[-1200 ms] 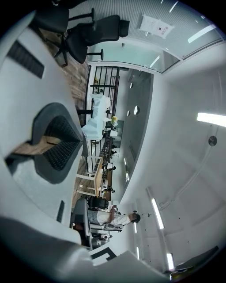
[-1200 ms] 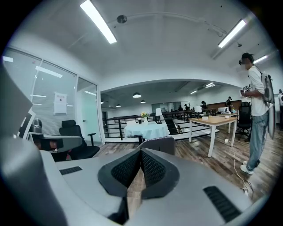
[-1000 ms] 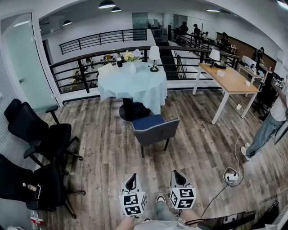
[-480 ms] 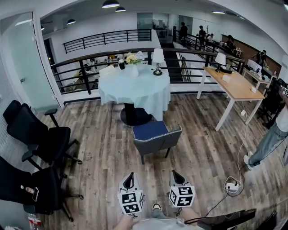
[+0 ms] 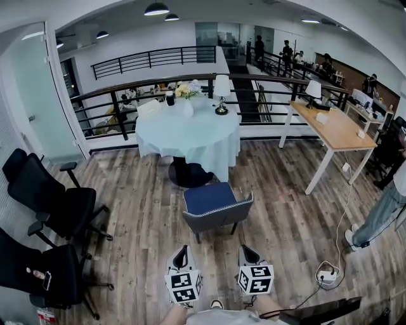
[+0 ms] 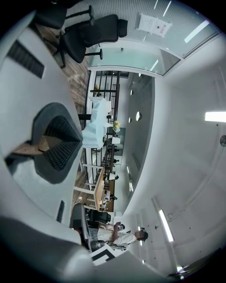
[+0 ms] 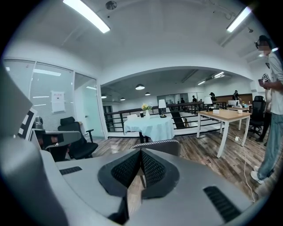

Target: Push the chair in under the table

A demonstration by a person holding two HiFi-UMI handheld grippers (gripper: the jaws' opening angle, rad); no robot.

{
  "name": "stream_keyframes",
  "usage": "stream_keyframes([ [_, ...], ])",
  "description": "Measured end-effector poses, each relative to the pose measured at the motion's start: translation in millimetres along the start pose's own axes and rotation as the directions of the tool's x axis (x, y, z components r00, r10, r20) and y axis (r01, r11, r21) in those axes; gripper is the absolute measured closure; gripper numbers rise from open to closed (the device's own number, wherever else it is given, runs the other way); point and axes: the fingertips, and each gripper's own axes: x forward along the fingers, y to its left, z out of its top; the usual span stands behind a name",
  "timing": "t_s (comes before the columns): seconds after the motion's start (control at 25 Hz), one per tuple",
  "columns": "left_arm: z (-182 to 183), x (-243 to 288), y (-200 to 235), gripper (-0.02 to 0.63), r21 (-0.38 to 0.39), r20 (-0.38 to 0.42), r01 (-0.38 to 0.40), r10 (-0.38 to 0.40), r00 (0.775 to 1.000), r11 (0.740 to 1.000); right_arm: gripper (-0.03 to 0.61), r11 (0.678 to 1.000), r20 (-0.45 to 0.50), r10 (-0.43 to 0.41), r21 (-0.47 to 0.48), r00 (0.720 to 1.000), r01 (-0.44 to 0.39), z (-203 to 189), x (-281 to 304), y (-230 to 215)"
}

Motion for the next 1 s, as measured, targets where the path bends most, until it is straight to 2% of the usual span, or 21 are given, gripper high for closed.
stream_keyframes([
  [0.28,0.6,27.9,-10.9,0.615,0.002,-0.015,-0.021,0.021,1.000,1.000,0.561,0.999,-0.035,0.034,-0.002,0.999,-0.034,-0.5,27.3,-22.5],
  [0.6,-0.4,43.7,1.3,0.615,-0.010,-0.039,-0.072,0.072,0.997,0.997,0.561,0.997,-0.059,0.074,0.003,0.995,-0.074,2.2,54.6,-27.8],
  [0.84,-0.3,61.1,8.1,0.615,0.009,-0.052,-0.081,0.081,0.995,0.997,0.561,0.998,-0.082,0.066,0.019,0.994,-0.065,-2.2,73.5,-36.2],
  [1.0,-3.2,81.4,10.8,0.615,0.000,-0.067,-0.057,0.057,0.996,0.998,0.561,0.999,-0.092,0.041,0.024,0.995,-0.039,-0.1,90.8,-46.7],
])
